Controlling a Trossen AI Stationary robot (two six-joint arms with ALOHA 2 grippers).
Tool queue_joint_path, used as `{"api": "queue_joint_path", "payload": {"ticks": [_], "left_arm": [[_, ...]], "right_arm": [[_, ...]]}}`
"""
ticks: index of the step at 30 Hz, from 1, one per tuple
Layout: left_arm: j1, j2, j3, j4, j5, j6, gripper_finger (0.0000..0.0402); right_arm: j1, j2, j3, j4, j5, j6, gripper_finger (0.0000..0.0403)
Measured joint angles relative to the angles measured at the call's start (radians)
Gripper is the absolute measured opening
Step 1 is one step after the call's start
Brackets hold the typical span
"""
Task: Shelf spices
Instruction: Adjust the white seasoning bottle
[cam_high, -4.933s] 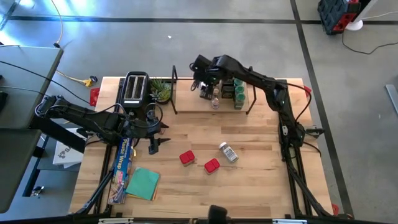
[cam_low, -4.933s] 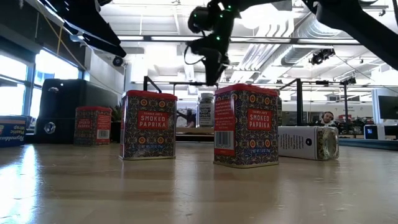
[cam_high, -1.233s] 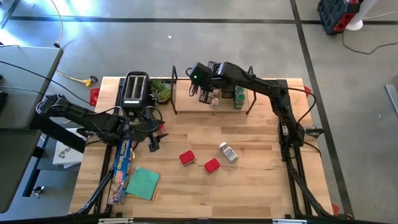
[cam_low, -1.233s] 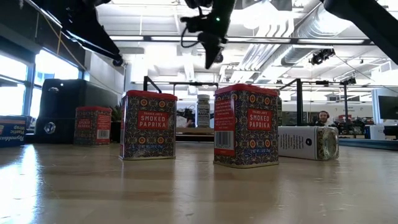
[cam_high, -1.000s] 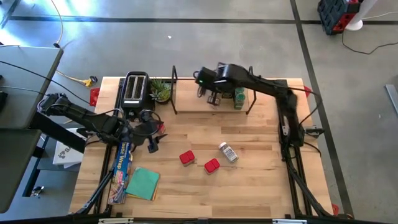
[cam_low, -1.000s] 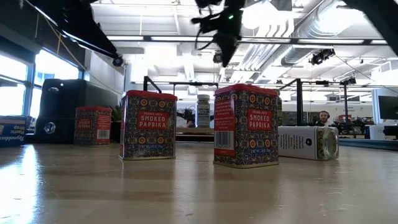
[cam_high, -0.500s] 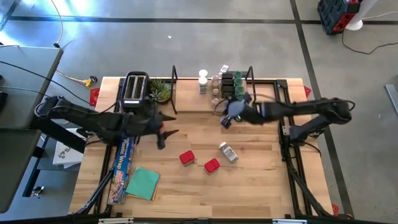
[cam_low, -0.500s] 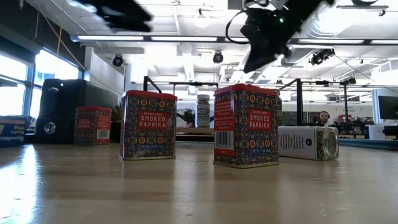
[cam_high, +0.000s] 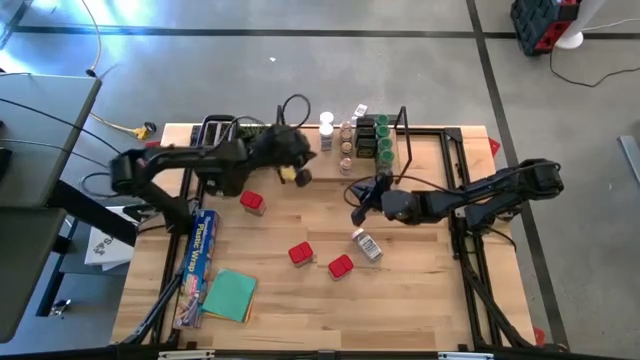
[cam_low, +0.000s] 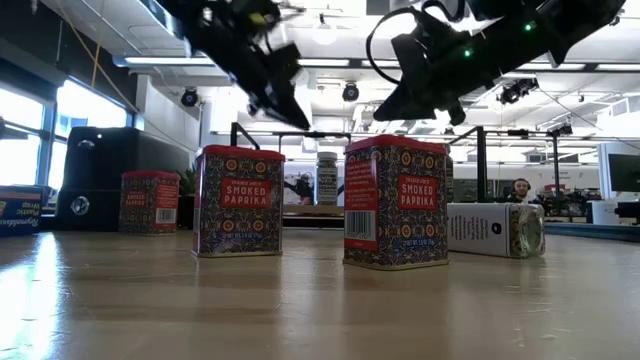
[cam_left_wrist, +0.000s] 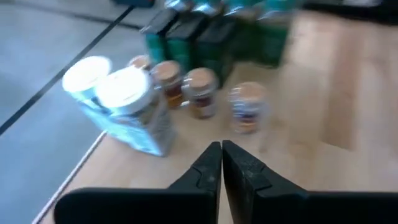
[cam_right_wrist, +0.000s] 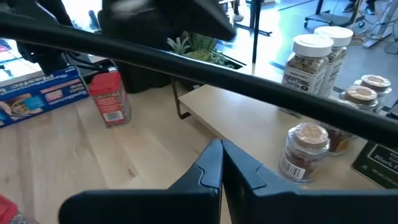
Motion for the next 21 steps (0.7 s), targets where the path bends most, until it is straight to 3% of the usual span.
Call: {"api": "queue_joint_path", "payload": {"ticks": [11,21], "left_arm": [[0.1,0.228,0.17,-0.031,-0.107,0.038,0.0002],[0.143,0.262,0.198,0.006,-0.137,0.053,0.0001]], "right_arm": [[0.019,0.0,0.0,0.004,0.0,-0.001,0.0],[0.019,0.0,0.001,0.003,-0.001,-0.003,0.0]]}}
